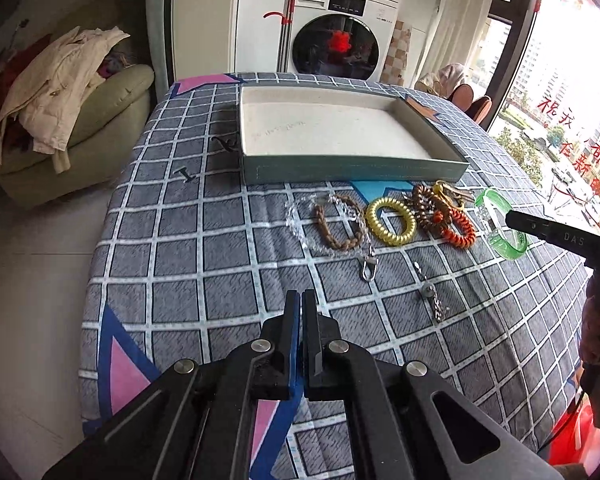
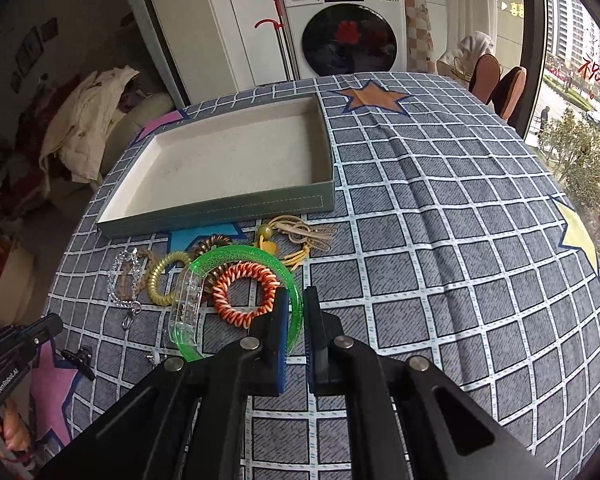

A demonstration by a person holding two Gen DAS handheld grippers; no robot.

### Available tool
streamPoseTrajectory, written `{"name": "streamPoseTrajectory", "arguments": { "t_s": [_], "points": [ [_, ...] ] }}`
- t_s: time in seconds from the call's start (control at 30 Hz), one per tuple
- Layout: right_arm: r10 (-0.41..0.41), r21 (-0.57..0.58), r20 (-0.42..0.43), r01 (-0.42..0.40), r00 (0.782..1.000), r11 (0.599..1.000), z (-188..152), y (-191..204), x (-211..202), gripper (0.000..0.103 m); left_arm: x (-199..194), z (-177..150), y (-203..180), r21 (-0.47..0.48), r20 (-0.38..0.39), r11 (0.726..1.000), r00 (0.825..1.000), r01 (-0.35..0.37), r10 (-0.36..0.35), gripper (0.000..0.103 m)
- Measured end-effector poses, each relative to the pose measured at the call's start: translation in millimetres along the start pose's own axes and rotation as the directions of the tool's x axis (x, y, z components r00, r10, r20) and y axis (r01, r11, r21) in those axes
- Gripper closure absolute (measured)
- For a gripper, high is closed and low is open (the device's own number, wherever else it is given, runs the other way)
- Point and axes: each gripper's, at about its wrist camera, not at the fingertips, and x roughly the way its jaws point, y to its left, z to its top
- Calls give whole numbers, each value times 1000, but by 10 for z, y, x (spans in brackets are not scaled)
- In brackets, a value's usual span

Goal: Organize jewelry
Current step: 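Carry the claw clip and green bangle over the tray with both tools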

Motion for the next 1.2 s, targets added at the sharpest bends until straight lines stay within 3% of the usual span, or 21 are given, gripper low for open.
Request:
{"name": "streamPoseTrajectory", "arguments": {
  "t_s": [0.07, 0.1, 0.13, 0.17, 0.2, 0.4, 0.53, 0.63, 0.73, 0.87, 1.0, 1.03, 1.2],
  "points": [
    [12, 5, -9, -12, 1000, 1000, -47, 4, 17, 95, -17, -70, -18, 4, -1, 1000, 1000, -2, 2, 81],
    [15, 4, -11, -14, 1000, 1000, -65, 13, 19, 95, -26, -105, -39, 9, 5, 1000, 1000, -18, 18, 72],
    [20, 0, -11, -20, 1000, 1000, -96, 33, 12, 95, -28, -120, -57, 11, 7, 1000, 1000, -29, 29, 21],
    [25, -1, -11, -25, 1000, 1000, -106, 47, 5, 95, -27, -135, -63, 2, 1, 999, 999, -50, 50, 0],
    [28, -4, -9, -28, 1000, 1000, -116, 66, -7, 95, -42, -147, -65, -10, 33, 998, 998, -59, 59, 0],
    [36, -23, -2, -36, 999, 999, -151, 141, -63, 95, 77, -181, -169, 29, 23, 997, 997, -73, 72, 0],
    [30, -27, 5, -29, 1000, 999, -185, 142, -103, 95, 60, -247, -360, 98, 9, 995, 1000, 17, -18, 0],
    [22, -23, 5, -22, 1000, 999, -206, 97, -122, 95, 50, -309, -644, 218, -17, 970, 994, 108, -107, 0],
    [12, -13, 2, -12, 1000, 1000, -229, 43, -143, 95, 91, -382, -986, 337, -35, 931, 990, 142, -138, 0],
    [5, -3, 11, -5, 1000, 1000, -269, -4, -205, 95, 201, -445, -1301, 389, -83, 898, 979, 204, -187, 0],
    [1, 3, 16, -1, 1000, 1000, -311, -41, -244, 95, 408, -481, -1388, 389, -153, 896, 974, 214, -167, 32],
    [1, 3, 16, -1, 1000, 1000, -311, -41, -244, 95, 413, -484, -1382, 395, -136, 897, 978, 200, -159, 47],
    [5, 5, 15, -5, 1000, 1000, -313, -60, -244, 95, 383, -462, -1262, 362, -127, 909, 977, 208, -173, 47]
  ]
}}
